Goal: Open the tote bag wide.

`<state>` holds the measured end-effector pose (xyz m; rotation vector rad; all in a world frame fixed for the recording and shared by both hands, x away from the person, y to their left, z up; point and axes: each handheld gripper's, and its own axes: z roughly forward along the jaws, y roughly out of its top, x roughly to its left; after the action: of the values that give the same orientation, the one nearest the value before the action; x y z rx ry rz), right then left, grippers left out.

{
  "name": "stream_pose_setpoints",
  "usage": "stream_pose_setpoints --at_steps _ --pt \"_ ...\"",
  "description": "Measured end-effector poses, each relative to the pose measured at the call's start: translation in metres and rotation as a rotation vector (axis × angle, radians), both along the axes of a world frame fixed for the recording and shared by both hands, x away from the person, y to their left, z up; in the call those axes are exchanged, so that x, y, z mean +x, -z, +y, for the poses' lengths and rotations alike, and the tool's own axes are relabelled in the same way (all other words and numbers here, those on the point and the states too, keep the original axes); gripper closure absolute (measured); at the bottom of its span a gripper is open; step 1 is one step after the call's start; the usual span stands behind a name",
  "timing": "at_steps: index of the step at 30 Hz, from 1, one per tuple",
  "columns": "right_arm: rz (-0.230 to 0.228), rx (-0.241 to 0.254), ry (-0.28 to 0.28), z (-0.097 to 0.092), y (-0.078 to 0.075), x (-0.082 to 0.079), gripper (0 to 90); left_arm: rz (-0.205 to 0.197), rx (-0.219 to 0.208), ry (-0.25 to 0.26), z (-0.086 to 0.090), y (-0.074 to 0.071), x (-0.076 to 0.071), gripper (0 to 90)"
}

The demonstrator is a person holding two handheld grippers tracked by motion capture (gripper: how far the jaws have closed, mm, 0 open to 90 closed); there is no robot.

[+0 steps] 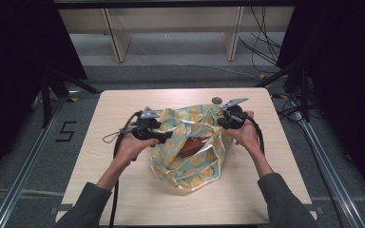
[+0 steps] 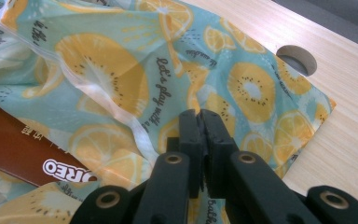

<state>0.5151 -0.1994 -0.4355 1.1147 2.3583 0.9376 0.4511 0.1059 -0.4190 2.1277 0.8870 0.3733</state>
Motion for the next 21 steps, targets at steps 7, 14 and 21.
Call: stream_pose_setpoints --at_steps 7,14,21 --pt "-0.001 -0.024 -0.035 -0.002 -0.005 -0.004 87.4 -0.033 0.135 -0.065 -0.049 0.035 0.012 26.2" --pt "-0.021 -0.007 -0.029 -0.004 -0.009 -0.008 85.3 -0.117 0.140 -0.046 -0.052 0.035 0.035 77.8" --pt "-0.113 0.075 -0.072 0.006 -0.038 -0.034 84.4 -0.112 0.089 -0.060 -0.038 0.002 0.057 87.4"
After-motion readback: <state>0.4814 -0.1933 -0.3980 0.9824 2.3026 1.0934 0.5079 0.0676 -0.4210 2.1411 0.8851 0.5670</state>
